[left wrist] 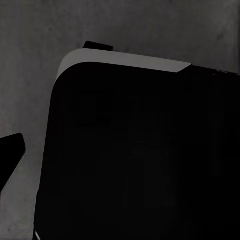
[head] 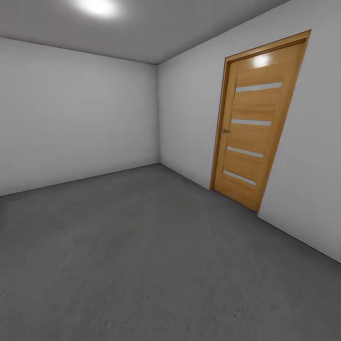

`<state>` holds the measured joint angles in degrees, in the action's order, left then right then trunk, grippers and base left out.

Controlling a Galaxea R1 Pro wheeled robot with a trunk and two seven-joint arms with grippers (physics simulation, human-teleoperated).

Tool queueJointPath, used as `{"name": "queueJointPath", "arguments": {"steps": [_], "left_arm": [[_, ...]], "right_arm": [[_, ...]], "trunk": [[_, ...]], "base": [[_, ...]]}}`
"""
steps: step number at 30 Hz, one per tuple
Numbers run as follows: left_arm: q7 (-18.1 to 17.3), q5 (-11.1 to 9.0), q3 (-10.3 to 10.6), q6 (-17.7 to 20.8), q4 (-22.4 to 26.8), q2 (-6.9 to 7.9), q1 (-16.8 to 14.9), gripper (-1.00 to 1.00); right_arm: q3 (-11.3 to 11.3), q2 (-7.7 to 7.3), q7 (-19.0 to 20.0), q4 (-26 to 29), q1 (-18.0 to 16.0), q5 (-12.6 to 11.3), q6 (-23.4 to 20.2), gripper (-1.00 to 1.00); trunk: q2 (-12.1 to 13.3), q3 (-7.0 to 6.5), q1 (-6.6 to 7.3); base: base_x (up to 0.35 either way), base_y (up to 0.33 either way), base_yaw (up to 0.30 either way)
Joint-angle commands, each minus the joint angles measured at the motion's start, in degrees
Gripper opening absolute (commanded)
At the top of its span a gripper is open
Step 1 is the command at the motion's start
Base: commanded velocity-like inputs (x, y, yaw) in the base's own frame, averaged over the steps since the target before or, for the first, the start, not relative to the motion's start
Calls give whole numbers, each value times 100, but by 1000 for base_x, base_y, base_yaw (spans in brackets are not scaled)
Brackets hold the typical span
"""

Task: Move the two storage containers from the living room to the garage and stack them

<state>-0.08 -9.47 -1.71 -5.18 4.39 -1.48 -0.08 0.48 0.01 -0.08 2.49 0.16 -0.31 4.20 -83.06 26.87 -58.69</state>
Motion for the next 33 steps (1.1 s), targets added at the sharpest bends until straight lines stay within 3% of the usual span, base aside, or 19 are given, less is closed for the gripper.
{"name": "queueJointPath", "arguments": {"steps": [1, 33], "left_arm": [[-1, -28, -14, -10, 0, -2, -1, 100], [-1, -28, -14, 8, 18, 7, -1, 100]], "right_arm": [[4, 1, -1, 6, 2, -2, 9, 100], [4, 2, -1, 8, 2, -1, 10, 100]], "trunk": [[-2, 4, -3], [-2, 4, -3]], "base": [[324, 0, 0], [324, 0, 0]]}}
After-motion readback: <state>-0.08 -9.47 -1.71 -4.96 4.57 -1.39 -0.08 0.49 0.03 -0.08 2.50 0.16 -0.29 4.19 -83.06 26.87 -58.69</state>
